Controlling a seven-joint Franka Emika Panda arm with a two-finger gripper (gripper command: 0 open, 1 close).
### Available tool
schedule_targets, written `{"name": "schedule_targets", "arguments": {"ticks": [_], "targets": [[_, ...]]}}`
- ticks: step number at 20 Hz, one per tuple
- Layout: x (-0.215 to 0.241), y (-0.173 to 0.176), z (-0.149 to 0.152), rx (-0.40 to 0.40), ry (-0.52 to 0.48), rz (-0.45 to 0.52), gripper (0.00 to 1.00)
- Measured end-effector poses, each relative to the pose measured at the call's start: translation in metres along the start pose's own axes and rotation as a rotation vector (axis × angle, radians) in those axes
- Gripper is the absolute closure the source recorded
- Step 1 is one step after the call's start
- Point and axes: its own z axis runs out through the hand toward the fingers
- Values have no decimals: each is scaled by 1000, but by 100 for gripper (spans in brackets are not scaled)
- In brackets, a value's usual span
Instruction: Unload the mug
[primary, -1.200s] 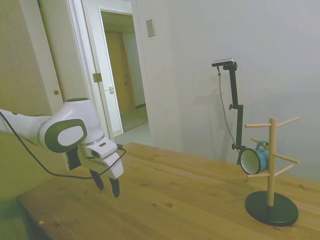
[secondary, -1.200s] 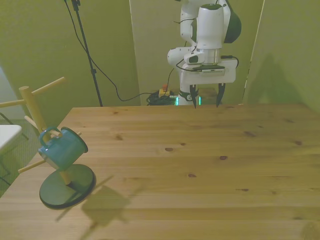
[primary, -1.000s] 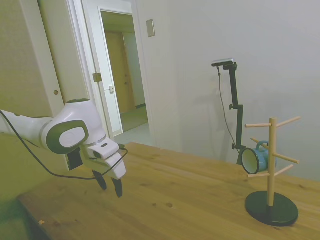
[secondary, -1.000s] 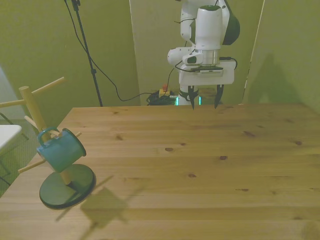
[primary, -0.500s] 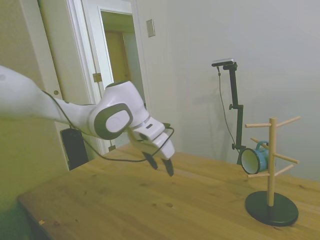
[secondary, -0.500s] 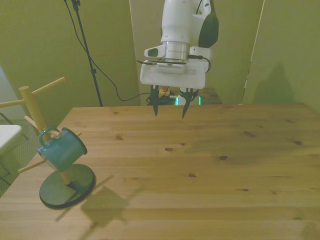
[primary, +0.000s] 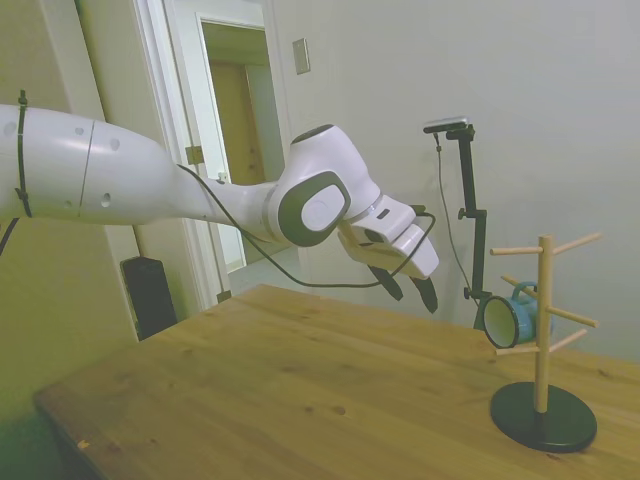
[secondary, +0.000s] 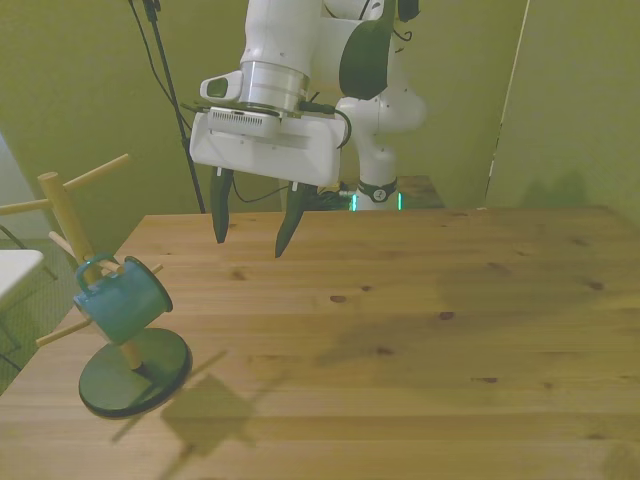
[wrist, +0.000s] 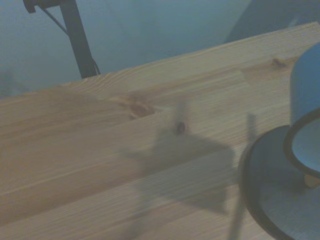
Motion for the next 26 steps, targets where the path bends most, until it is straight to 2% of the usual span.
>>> {"name": "schedule_targets", "arguments": {"ticks": [4, 18, 24, 25, 26], "targets": [[1, -1, 22, 10, 35, 46, 0], [61, -7, 78, 37, 218, 192, 0], [76, -3, 102, 15, 288, 224, 0], [78, -2, 106, 11, 293, 224, 100], [79, -2, 109, 7, 297, 224, 100]]}}
